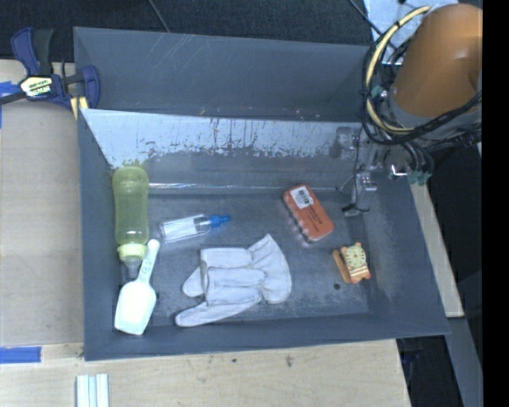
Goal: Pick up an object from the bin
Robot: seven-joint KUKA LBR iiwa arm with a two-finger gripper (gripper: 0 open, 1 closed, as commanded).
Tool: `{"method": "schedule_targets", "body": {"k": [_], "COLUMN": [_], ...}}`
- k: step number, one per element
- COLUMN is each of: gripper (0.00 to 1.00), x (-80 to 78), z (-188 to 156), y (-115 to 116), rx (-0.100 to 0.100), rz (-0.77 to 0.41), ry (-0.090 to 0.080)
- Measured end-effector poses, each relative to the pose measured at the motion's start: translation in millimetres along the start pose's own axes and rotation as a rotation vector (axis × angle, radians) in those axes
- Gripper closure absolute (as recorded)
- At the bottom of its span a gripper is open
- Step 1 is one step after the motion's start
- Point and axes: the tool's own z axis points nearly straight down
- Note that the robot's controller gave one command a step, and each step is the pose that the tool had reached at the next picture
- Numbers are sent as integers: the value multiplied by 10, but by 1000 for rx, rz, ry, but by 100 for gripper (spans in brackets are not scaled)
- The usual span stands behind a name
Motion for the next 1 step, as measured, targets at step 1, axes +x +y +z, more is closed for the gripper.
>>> {"method": "schedule_targets", "body": {"k": [1], "gripper": [0], "x": [-81], "z": [91], "y": [47], "rx": [0], "rz": [-2], "ry": [-1]}}
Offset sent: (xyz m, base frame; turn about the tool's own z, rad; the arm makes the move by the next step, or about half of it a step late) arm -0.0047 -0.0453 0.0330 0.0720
